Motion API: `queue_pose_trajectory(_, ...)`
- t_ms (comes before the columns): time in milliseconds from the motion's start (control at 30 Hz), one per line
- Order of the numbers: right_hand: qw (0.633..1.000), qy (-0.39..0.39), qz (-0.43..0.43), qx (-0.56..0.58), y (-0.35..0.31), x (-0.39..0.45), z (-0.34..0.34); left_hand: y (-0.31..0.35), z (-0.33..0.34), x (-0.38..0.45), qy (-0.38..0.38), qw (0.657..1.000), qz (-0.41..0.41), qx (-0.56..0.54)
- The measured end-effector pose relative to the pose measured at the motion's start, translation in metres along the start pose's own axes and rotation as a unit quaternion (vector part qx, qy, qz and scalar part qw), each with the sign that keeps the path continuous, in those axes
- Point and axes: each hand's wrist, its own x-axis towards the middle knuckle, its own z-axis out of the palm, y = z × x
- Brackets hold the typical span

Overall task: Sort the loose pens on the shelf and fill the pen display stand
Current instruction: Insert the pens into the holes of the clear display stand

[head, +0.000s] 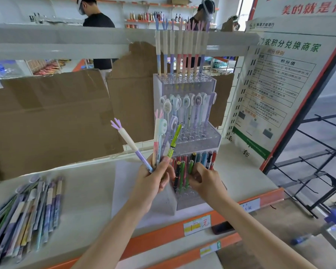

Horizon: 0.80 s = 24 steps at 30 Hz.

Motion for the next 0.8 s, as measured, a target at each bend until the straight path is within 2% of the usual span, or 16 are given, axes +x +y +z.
queue_pose_trajectory(167, 0.999, -0.031, 0.022, 0.024, -0.001, 0.003, -0.002, -0.001, 0.002, 0.0, 0.002, 1.0, -0.001, -0.025)
queue_pose_trajectory(333, 0.999, -0.051, 0.0, 0.012, -0.003, 0.004, -0.003, -0.005, 0.003, 0.002, 0.0, 0.999, -0.003, -0.043)
queue_pose_trajectory(633, 1.0, -0.002, 0.007, 0.022, 0.005, -0.001, -0.004, -0.001, -0.001, -0.001, -0.002, 1.0, -0.003, -0.025)
queue_pose_trajectory(800, 0.985, 0.036, -0.035, 0.168, -0.02, 0.0, -0.025, -0.001, 0.005, -0.001, 0.009, 1.0, -0.016, -0.012)
